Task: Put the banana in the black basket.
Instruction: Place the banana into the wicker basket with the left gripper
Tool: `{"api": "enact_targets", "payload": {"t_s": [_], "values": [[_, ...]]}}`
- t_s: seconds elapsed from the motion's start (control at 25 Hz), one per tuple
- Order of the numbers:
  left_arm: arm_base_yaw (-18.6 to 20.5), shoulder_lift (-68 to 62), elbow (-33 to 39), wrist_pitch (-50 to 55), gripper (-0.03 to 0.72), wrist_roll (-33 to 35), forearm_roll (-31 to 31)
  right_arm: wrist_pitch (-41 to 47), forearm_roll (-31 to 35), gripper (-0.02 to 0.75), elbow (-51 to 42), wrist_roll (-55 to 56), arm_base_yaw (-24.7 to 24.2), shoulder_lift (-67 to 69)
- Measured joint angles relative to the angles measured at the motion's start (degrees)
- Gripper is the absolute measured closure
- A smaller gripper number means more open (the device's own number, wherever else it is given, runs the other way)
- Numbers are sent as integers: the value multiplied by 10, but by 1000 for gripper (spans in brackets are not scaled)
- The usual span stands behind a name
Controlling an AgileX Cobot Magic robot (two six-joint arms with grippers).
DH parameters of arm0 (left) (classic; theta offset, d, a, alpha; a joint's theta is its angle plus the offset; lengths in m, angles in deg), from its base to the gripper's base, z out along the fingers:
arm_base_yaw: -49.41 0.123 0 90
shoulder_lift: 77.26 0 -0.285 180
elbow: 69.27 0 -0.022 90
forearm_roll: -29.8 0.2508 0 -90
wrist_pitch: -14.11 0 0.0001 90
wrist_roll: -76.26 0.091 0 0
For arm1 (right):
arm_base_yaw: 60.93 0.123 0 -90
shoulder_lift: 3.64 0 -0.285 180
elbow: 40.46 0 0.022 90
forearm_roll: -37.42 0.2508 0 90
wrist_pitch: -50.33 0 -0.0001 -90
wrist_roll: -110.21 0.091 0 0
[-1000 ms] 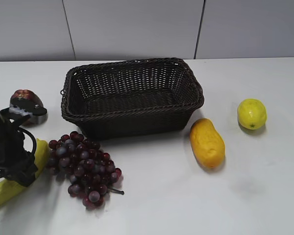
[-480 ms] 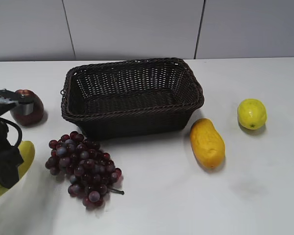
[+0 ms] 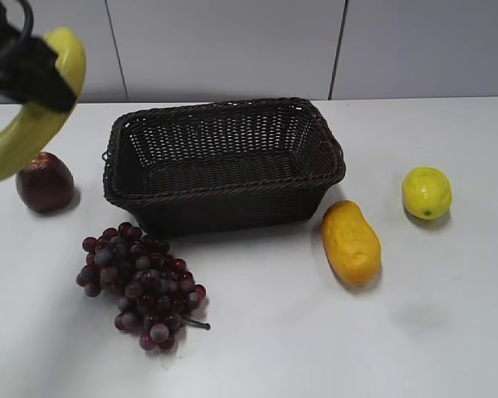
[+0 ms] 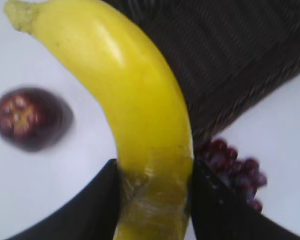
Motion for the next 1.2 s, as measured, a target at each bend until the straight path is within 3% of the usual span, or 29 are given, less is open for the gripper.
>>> {"api": "enact_targets", "payload": {"t_s": [0.08, 0.28, 0.68, 0.88, 0.96, 1.12, 1.2], "values": [[-5, -11, -51, -51, 273, 1, -45, 0, 0, 155, 0, 0, 0, 0], [-36, -60, -85, -168, 273, 2, -88, 0, 0, 155, 0, 0, 0, 0], [-116, -195, -85, -395, 274, 3, -96, 0, 0, 155, 0, 0, 0, 0], [-134, -253, -85, -419, 265, 4, -95, 0, 0, 155, 0, 0, 0, 0], [-136, -264, -85, -421, 249, 4, -92, 0, 0, 155, 0, 0, 0, 0], [-140, -282, -85, -444, 74, 4, -86, 0, 0, 155, 0, 0, 0, 0], [-140, -282, -86, -455, 51, 4, -86, 0, 0, 155, 0, 0, 0, 0]]}}
